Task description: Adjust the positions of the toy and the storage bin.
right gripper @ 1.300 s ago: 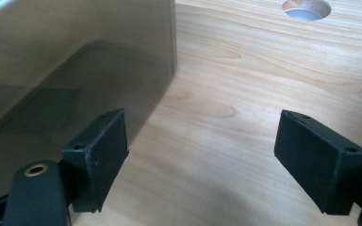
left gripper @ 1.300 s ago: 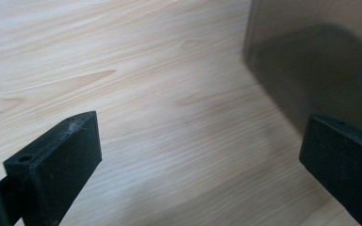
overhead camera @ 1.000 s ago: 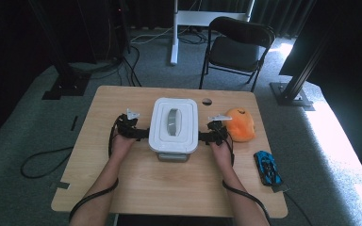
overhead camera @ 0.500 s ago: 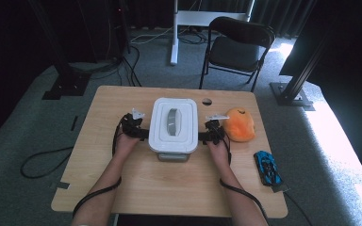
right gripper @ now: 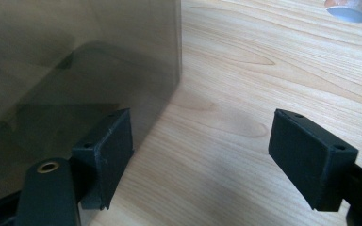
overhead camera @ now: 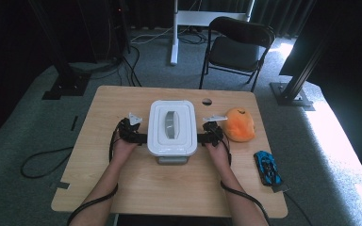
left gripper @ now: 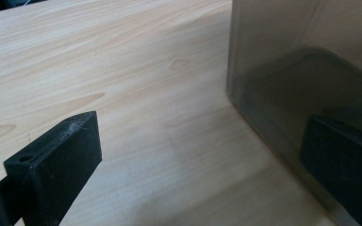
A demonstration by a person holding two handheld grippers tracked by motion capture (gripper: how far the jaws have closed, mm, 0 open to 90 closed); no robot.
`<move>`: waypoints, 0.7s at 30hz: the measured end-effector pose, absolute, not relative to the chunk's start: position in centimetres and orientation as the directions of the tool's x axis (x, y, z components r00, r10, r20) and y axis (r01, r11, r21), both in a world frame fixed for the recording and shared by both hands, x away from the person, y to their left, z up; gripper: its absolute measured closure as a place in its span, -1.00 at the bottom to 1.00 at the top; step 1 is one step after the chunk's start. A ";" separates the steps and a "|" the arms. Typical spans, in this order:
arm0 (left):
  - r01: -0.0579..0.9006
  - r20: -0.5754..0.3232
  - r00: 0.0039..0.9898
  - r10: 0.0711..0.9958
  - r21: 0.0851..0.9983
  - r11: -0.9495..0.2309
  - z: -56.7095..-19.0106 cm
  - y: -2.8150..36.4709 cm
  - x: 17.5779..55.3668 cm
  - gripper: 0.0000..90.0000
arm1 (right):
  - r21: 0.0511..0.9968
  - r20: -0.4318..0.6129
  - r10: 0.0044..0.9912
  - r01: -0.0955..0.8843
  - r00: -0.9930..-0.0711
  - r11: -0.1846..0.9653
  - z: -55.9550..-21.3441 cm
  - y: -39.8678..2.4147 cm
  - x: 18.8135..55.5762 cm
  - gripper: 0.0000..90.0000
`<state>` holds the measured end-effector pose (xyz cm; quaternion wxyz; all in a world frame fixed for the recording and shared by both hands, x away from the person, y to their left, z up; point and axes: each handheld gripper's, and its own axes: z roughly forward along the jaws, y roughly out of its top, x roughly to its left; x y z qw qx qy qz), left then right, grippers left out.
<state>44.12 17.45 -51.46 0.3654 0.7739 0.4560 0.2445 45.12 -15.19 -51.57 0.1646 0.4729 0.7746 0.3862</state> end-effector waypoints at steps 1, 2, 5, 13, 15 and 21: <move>0.525 0.046 0.467 0.883 0.789 -0.319 -51.4 17.5 43.8 -0.99 | 0.755 0.110 0.859 0.604 -0.500 0.255 -51.6 -15.1 45.0 -0.51; 0.524 0.045 0.471 0.881 0.789 -0.321 -51.4 17.5 43.6 -0.99 | 0.754 0.112 0.856 0.604 -0.505 0.258 -51.6 -15.1 44.9 -0.51; 0.521 0.049 0.483 0.874 0.787 -0.332 -51.3 17.6 42.7 -0.99 | 0.756 0.118 0.851 0.601 -0.512 0.258 -51.6 -15.2 44.5 -0.51; 0.504 0.067 0.495 0.866 0.790 -0.349 -51.2 17.7 40.8 -0.99 | 0.768 0.110 0.838 0.581 -0.534 0.269 -51.8 -15.2 43.4 -0.49; 0.504 0.069 0.497 0.865 0.788 -0.353 -51.2 17.7 40.6 -0.99 | 0.767 0.107 0.834 0.578 -0.541 0.277 -51.7 -15.2 43.2 -0.49; 0.499 0.073 0.493 0.867 0.793 -0.351 -51.2 17.7 39.1 -0.99 | 0.769 0.099 0.818 0.565 -0.567 0.299 -51.7 -15.1 42.4 -0.48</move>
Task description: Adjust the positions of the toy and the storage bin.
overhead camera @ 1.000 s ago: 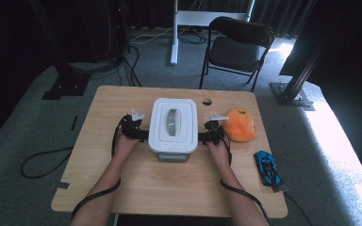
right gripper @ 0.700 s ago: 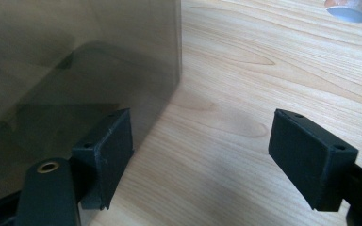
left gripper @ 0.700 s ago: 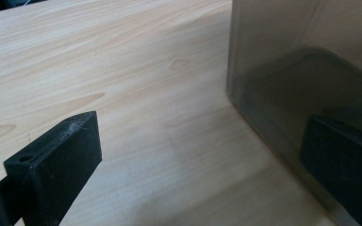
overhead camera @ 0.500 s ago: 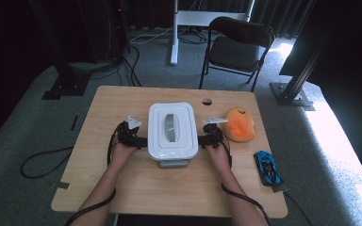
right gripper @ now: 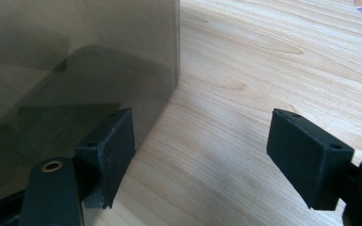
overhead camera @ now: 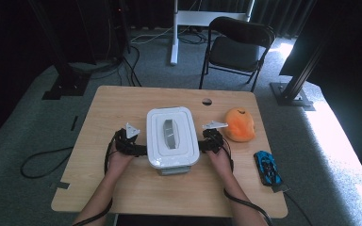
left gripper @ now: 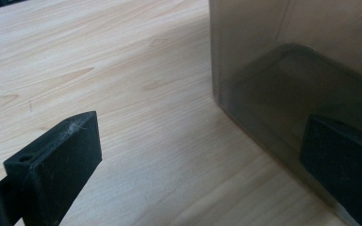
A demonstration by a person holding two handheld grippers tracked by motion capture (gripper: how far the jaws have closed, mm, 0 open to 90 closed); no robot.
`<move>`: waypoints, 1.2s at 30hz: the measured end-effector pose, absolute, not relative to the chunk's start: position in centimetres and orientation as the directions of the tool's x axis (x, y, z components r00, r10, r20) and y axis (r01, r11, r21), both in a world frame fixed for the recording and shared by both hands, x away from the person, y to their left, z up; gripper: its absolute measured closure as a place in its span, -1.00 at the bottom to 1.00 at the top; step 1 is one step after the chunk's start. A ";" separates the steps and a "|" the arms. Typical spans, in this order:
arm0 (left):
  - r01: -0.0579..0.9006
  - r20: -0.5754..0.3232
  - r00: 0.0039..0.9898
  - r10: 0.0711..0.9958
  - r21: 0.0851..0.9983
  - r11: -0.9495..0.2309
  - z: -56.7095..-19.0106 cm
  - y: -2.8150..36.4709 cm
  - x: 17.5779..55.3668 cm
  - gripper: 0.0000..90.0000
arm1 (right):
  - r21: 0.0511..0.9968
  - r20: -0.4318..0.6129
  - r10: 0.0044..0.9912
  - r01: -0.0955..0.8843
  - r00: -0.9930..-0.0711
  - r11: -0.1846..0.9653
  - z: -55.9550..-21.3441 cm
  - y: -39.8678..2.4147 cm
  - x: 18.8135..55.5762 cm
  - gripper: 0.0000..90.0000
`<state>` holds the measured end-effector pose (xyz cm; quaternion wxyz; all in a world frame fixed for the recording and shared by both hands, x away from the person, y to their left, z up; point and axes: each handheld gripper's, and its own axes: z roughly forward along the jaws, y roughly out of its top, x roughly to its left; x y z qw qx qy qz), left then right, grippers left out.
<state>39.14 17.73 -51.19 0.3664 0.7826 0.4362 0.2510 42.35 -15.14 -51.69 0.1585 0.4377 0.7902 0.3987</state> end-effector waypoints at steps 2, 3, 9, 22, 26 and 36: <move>0.497 0.077 0.499 0.863 0.791 -0.358 -51.2 17.7 38.7 -0.99 | 0.769 0.089 0.814 0.559 -0.574 0.310 -51.6 -15.1 42.1 -0.48; 0.498 0.078 0.501 0.862 0.789 -0.360 -51.1 17.7 38.5 -0.99 | 0.770 0.084 0.813 0.555 -0.576 0.314 -51.6 -15.1 41.9 -0.48; 0.489 0.089 0.505 0.859 0.790 -0.370 -50.9 17.7 37.5 -0.99 | 0.776 0.071 0.806 0.540 -0.587 0.325 -51.7 -15.1 41.3 -0.48; 0.475 0.095 0.519 0.850 0.794 -0.379 -50.8 17.6 34.8 -0.99 | 0.786 0.038 0.782 0.502 -0.622 0.361 -51.6 -15.3 39.2 -0.48; 0.477 0.078 0.520 0.851 0.800 -0.365 -51.0 17.5 34.1 -0.99 | 0.790 0.017 0.767 0.479 -0.642 0.383 -51.6 -15.4 38.6 -0.47; 0.468 0.075 0.527 0.846 0.806 -0.363 -51.0 17.3 32.4 -0.99 | 0.798 0.027 0.748 0.466 -0.663 0.383 -51.8 -15.8 38.0 -0.47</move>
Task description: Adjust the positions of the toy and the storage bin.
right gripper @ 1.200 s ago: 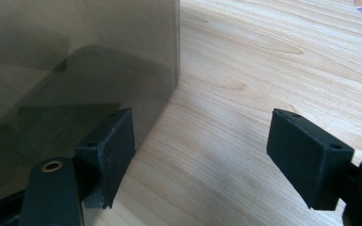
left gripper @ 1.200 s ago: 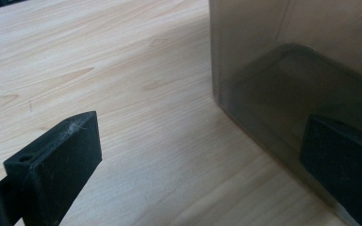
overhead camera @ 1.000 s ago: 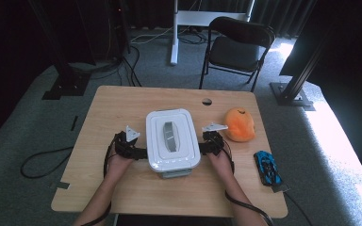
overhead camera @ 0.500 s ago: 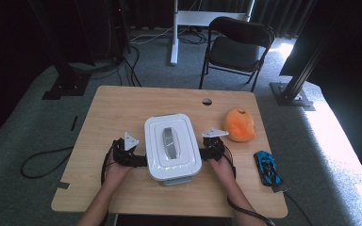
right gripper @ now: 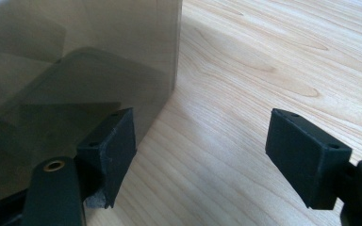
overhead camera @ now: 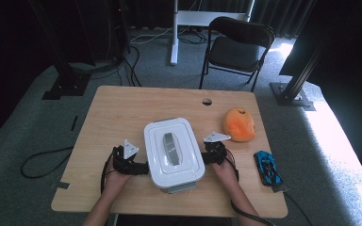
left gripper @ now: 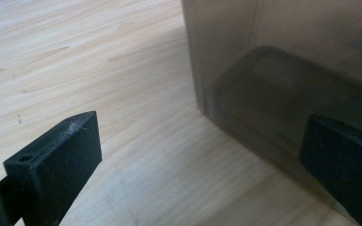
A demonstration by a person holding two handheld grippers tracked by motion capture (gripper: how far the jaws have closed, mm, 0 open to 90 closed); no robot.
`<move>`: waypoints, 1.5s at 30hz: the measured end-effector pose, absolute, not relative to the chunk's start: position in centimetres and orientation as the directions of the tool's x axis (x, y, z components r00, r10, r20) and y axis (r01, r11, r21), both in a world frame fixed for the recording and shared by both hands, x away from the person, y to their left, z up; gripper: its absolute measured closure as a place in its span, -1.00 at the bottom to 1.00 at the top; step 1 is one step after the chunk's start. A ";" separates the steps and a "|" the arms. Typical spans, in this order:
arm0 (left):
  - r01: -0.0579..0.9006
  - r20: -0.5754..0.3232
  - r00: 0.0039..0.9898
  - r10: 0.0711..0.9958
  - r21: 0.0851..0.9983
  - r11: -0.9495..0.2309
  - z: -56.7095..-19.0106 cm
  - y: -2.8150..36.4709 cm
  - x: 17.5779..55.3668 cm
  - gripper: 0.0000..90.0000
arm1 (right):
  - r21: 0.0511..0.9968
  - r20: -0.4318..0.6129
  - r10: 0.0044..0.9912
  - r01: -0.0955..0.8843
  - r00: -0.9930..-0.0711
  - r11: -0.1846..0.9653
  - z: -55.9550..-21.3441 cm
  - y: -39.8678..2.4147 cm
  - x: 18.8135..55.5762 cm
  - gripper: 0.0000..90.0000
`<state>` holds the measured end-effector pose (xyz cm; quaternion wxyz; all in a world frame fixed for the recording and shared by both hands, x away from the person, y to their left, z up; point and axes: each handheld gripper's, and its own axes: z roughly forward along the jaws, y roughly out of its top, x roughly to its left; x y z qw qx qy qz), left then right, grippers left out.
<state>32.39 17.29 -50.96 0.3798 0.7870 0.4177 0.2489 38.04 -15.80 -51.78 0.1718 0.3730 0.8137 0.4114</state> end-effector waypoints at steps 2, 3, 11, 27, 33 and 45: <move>0.460 0.070 0.534 0.843 0.812 -0.359 -50.9 17.3 31.8 -0.99 | 0.797 0.022 0.745 0.462 -0.667 0.390 -51.7 -15.9 38.0 -0.47; 0.460 0.065 0.535 0.842 0.814 -0.355 -50.9 17.2 31.6 -0.99 | 0.797 0.020 0.744 0.460 -0.668 0.392 -51.7 -15.9 38.0 -0.47; 0.444 0.085 0.536 0.840 0.818 -0.366 -50.7 17.0 30.6 -0.99 | 0.800 0.037 0.727 0.456 -0.686 0.391 -51.8 -16.0 38.0 -0.45; 0.431 0.053 0.562 0.825 0.833 -0.347 -51.0 16.5 30.5 -1.00 | 0.814 0.025 0.723 0.434 -0.690 0.385 -50.3 -16.9 40.5 -0.59; 0.455 0.048 0.559 0.828 0.817 -0.354 -51.8 16.8 30.4 -1.00 | 0.836 -0.013 0.780 0.421 -0.626 0.352 -49.9 -18.8 39.4 -0.63; 0.449 0.054 0.577 0.815 0.812 -0.373 -52.2 15.7 30.0 -1.00 | 0.836 -0.036 0.802 0.422 -0.596 0.351 -51.0 -22.2 34.9 -0.67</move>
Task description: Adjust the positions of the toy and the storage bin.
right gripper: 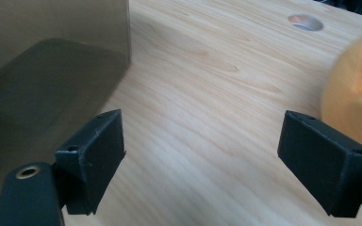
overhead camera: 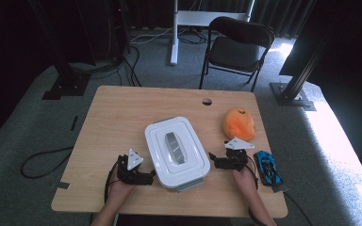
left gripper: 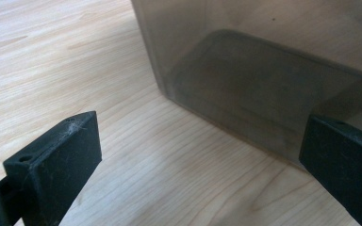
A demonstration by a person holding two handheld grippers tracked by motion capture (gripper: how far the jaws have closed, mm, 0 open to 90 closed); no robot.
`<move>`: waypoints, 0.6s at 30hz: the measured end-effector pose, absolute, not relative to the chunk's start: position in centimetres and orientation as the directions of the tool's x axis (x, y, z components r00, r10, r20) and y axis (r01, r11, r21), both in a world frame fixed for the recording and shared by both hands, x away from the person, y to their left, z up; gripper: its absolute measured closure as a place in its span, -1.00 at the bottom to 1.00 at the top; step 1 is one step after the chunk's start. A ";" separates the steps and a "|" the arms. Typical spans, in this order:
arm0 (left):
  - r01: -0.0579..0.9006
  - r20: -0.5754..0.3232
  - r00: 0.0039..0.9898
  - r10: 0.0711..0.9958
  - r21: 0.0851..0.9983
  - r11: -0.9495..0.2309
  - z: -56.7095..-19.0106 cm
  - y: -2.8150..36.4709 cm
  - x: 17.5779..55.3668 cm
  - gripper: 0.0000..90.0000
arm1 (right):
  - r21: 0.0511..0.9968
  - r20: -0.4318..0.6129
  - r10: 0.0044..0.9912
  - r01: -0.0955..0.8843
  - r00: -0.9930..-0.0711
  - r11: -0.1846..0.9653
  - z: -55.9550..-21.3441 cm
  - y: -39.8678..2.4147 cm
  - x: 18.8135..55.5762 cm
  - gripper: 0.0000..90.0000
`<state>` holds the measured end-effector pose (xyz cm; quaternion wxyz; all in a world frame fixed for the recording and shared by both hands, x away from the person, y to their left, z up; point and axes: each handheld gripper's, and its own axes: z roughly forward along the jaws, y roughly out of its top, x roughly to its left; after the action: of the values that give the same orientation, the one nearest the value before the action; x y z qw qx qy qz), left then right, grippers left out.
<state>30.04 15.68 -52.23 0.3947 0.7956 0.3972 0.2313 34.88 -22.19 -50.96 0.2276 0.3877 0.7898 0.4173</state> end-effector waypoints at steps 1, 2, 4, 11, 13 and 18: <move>0.450 0.053 0.581 0.812 0.811 -0.374 -52.3 15.5 30.1 -1.00 | 0.839 -0.025 0.805 0.425 -0.593 0.339 -51.0 -22.5 34.6 -0.68; 0.450 0.049 0.590 0.806 0.809 -0.379 -52.3 15.2 30.2 -1.00 | 0.838 -0.026 0.807 0.427 -0.591 0.340 -51.1 -22.7 34.3 -0.68; 0.441 0.059 0.602 0.796 0.807 -0.393 -52.2 14.7 30.2 -1.00 | 0.835 -0.028 0.813 0.433 -0.582 0.339 -51.3 -23.1 33.9 -0.69; 0.459 0.026 0.606 0.795 0.805 -0.376 -52.4 15.1 30.6 -1.00 | 0.832 -0.012 0.829 0.454 -0.559 0.319 -51.5 -24.6 32.9 -0.69; 0.470 0.021 0.591 0.806 0.803 -0.366 -52.5 16.1 30.7 -1.00 | 0.829 0.008 0.827 0.466 -0.563 0.309 -51.5 -25.0 32.5 -0.69; 0.503 0.026 0.549 0.835 0.787 -0.356 -53.2 18.4 31.0 -1.00 | 0.818 0.035 0.804 0.479 -0.593 0.318 -51.6 -25.1 31.6 -0.70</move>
<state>31.02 18.40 -53.22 0.3799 0.7939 0.4216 0.2183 31.63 -25.14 -51.58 0.1943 0.4070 0.7882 0.4188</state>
